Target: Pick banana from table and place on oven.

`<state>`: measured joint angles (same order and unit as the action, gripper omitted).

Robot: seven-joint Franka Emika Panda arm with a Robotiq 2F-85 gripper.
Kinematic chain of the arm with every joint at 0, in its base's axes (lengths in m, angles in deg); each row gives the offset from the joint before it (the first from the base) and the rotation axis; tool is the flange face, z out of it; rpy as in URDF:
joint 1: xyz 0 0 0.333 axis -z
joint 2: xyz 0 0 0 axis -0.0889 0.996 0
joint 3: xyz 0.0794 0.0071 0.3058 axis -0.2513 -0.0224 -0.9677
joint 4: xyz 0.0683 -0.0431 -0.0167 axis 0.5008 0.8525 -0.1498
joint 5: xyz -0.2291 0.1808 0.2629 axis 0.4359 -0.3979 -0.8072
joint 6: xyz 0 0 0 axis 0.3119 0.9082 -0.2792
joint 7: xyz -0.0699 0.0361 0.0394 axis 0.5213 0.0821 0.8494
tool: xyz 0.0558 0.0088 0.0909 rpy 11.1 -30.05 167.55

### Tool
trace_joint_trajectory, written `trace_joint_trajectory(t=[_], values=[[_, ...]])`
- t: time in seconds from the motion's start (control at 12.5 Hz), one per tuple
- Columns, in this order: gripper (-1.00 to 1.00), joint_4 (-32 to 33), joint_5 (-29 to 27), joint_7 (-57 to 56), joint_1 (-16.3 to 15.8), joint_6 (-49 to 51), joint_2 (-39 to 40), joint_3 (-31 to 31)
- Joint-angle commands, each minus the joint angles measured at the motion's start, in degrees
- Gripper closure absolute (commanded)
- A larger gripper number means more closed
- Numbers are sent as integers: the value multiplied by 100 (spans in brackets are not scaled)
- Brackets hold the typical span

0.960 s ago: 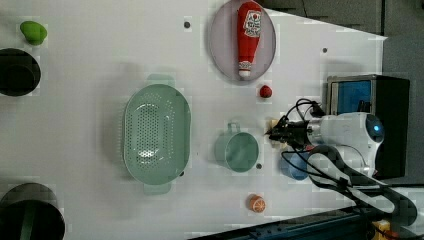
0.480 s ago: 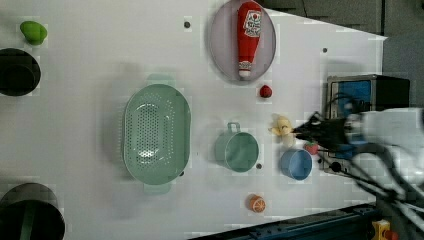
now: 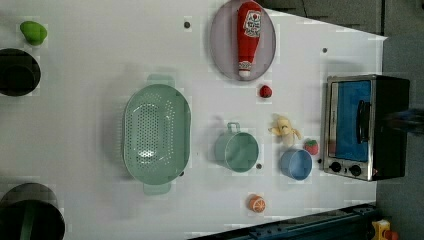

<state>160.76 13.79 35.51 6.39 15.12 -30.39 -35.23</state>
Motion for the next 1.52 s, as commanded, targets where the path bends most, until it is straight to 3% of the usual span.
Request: trace_joint_trajectory(t=[0.08, 0.4, 0.88, 1.2, 1.28, 1.52], values=[[62, -217, 29, 150, 38, 416, 397, 253], [62, -393, 30, -668, 140, 384, 753, 1235], [62, -597, 34, -3674, 186, -508, 1705, 3073], [62, -612, 17, -4903, 190, -1250, 2253, 3513], [55, -612, 12, -4912, 186, -1235, 2301, 3505], [-10, -612, 8, -4914, 183, -1288, 2340, 3487]])
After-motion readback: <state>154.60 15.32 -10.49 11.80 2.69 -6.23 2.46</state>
